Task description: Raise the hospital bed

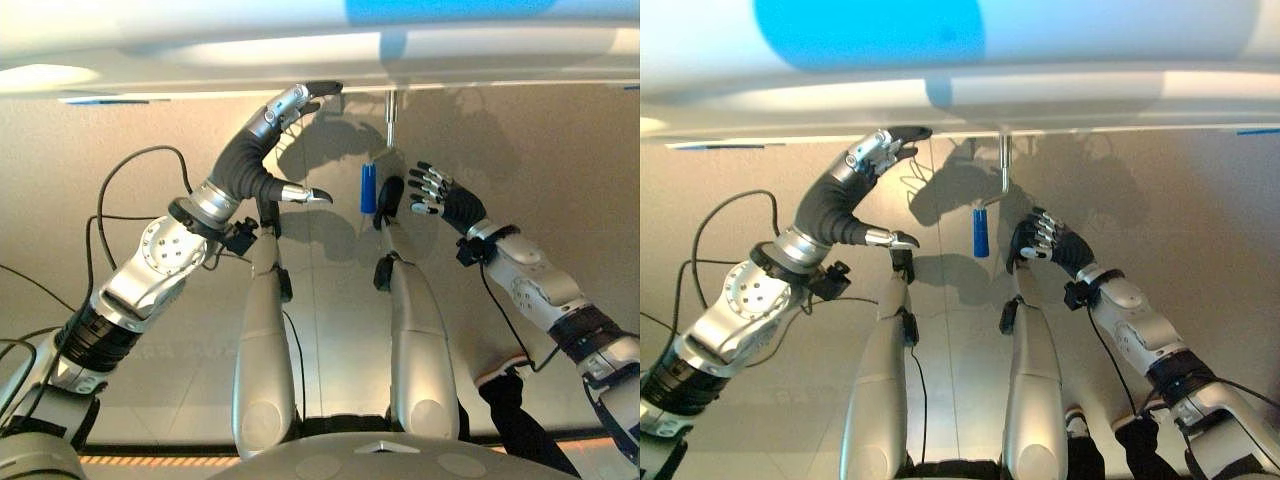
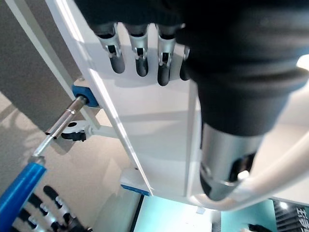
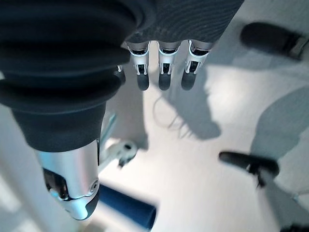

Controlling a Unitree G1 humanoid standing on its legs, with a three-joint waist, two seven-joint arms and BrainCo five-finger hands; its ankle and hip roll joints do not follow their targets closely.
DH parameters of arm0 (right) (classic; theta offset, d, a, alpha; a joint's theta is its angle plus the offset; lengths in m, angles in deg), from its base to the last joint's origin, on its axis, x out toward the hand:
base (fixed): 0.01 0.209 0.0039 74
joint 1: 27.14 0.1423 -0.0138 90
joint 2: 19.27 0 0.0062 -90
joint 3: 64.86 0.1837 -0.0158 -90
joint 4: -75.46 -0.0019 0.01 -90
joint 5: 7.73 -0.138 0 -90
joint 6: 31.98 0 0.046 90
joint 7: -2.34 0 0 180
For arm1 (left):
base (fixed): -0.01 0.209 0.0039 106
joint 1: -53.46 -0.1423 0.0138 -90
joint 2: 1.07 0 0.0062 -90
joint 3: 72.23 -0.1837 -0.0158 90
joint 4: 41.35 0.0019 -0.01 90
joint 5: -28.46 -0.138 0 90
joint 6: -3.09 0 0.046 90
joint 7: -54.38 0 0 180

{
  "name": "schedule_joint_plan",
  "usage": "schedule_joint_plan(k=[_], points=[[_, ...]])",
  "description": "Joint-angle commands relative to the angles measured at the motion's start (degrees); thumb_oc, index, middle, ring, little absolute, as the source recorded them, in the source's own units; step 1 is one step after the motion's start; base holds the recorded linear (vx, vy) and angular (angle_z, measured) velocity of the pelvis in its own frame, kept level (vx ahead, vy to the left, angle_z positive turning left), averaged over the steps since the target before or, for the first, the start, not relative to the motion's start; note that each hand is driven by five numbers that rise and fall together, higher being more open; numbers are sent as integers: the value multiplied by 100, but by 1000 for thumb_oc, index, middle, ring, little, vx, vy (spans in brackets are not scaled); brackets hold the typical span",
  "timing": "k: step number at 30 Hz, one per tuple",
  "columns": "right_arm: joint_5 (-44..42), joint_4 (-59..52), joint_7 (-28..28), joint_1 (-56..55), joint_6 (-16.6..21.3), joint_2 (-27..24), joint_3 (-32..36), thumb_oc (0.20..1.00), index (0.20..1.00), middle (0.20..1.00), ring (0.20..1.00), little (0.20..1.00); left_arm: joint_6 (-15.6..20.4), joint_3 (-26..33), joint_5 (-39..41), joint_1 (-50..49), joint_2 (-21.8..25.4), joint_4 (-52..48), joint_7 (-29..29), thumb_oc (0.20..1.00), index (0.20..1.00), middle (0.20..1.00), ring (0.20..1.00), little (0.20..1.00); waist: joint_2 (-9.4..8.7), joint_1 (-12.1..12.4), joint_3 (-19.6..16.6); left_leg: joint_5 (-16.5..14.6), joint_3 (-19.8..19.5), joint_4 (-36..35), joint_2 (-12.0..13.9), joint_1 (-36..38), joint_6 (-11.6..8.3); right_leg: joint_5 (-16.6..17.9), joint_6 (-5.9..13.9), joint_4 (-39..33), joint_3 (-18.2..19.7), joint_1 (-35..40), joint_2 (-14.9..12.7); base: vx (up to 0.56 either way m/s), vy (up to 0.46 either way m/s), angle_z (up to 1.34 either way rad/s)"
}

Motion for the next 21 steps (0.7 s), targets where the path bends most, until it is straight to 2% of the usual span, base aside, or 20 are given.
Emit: schedule_joint_plan(k=[1,2,3,6,7,8,9,10,11,12,13,14,15,16,17,18,19,20,21], points=[[-438,-518,-288,-115,125,-257,-102,1000,1000,1000,1000,1000,412,170,53,-111,128,-692,14,1000,1000,1000,1000,1000,-133,76,-104,-80,18,219,-36,-104,97,-150,569,-75,80,255,-132,61,-4,0],[-505,-596,-305,-167,105,-288,-188,1000,1000,1000,1000,1000,413,111,42,-175,128,-682,8,1000,1000,1000,1000,1000,-121,91,-104,-262,-19,246,-22,92,61,-328,614,-14,105,440,-119,0,0,0],[-577,-677,-322,-125,89,-313,-243,1000,1000,1000,1000,1000,412,101,19,-158,139,-671,-12,1000,1000,1000,1000,1000,-116,96,-104,-264,-23,252,-25,91,60,-326,618,-9,104,437,-119,61,9,0],[-728,-920,-401,51,15,-386,-483,1000,1000,1000,1000,1000,413,98,-44,-131,165,-686,-70,1000,1000,1000,1000,1000,-100,114,-104,-261,-27,266,-24,65,59,-325,623,-4,100,427,-120,-21,3,0],[-775,-965,-430,258,-44,-400,-624,1000,1000,1000,1000,1000,417,94,-36,-41,172,-691,-78,1000,1000,1000,1000,1000,-91,127,-104,-76,-6,247,-39,-144,99,-157,573,-34,81,232,-131,0,0,0],[-779,-956,-431,187,-44,-384,-669,1000,1000,1000,1000,1000,418,59,-33,-122,158,-683,-77,1000,1000,1000,1000,1000,-84,135,-104,-259,-38,268,-24,61,63,-332,622,18,105,420,-118,-64,3,2],[-781,-924,-419,326,-63,-368,-700,1000,1000,1000,1000,1000,412,78,-38,-29,169,-679,-87,1000,1000,1000,1000,1000,-85,129,-104,-75,-7,242,-42,-140,100,-158,572,-34,79,236,-132,62,8,2],[-783,-881,-402,316,-87,-295,-823,1000,1000,1000,1000,1000,400,18,-44,-85,153,-671,-97,1000,1000,1000,1000,1000,-62,155,-104,-255,-40,263,-22,62,63,-333,620,21,97,424,-125,-60,11,2],[-775,-822,-377,467,-85,-252,-847,1000,1000,1000,1000,1000,390,41,-51,20,157,-668,-114,1000,1000,1000,1000,1000,-61,151,-104,-74,-10,251,-37,-151,99,-162,568,-24,67,230,-141,64,9,3],[-768,-744,-357,483,-92,-128,-962,1000,1000,1000,1000,1000,388,-12,-42,-34,121,-650,-127,1000,1000,1000,1000,1000,-42,179,-104,-254,-44,275,-24,45,63,-336,616,31,90,412,-129,-60,0,3],[-745,-703,-356,610,-101,-69,-963,1000,1000,1000,1000,1000,387,31,-41,47,116,-668,-133,1000,1000,1000,1000,1000,-46,179,-104,-70,-16,254,-41,-163,99,-160,569,-29,60,230,-144,-2,2,3],[-739,-682,-345,644,-103,-14,-999,1000,1000,1000,1000,1000,384,40,-37,30,89,-674,-136,1000,1000,1000,1000,1000,-44,185,-104,-72,-21,264,-42,-172,101,-162,567,-26,60,227,-144,0,0,0],[-735,-613,-338,576,-118,87,-1061,1000,1000,1000,1000,1000,380,3,-35,-56,42,-670,-151,1000,1000,1000,1000,1000,-33,201,-104,-257,-55,294,-31,22,67,-337,613,36,83,406,-137,0,0,0],[-728,-606,-336,668,-122,91,-1037,1000,1000,1000,1000,1000,376,38,-33,23,38,-680,-152,1000,1000,1000,1000,1000,-37,198,-104,-75,-28,277,-52,-188,104,-166,562,-4,57,218,-151,0,0,0],[-728,-606,-336,668,-122,91,-1037,1000,1000,1000,1000,1000,376,38,-33,23,38,-680,-152,1000,1000,1000,1000,1000,-37,198,-104,-75,-28,277,-52,-188,104,-166,562,-4,57,218,-151,0,0,0],[-710,-487,-300,632,-136,188,-1121,1000,1000,1000,1000,1000,365,-31,-28,-44,-27,-662,-161,1000,1000,1000,1000,1000,-14,220,-104,-261,-64,293,-41,14,72,-340,609,47,73,403,-144,0,0,0],[-692,-441,-290,725,-142,216,-1096,1000,1000,1000,1000,1000,362,7,-34,32,-29,-668,-169,1000,1000,1000,1000,1000,-17,214,-104,-80,-43,281,-58,-202,110,-166,561,0,40,215,-160,55,16,0],[-700,-374,-292,647,-163,315,-1166,1000,1000,1000,1000,1000,358,-30,-38,-51,-66,-667,-161,1000,1000,1000,1000,1000,3,238,-104,-262,-78,298,-47,-4,77,-339,609,54,63,404,-149,0,0,0],[-700,-372,-293,648,-162,317,-1168,1000,1000,1000,1000,1000,358,-29,-38,-53,-65,-668,-161,1000,1000,1000,1000,1000,2,237,-104,-261,-78,298,-47,-3,77,-339,609,53,63,404,-150,0,0,0]])
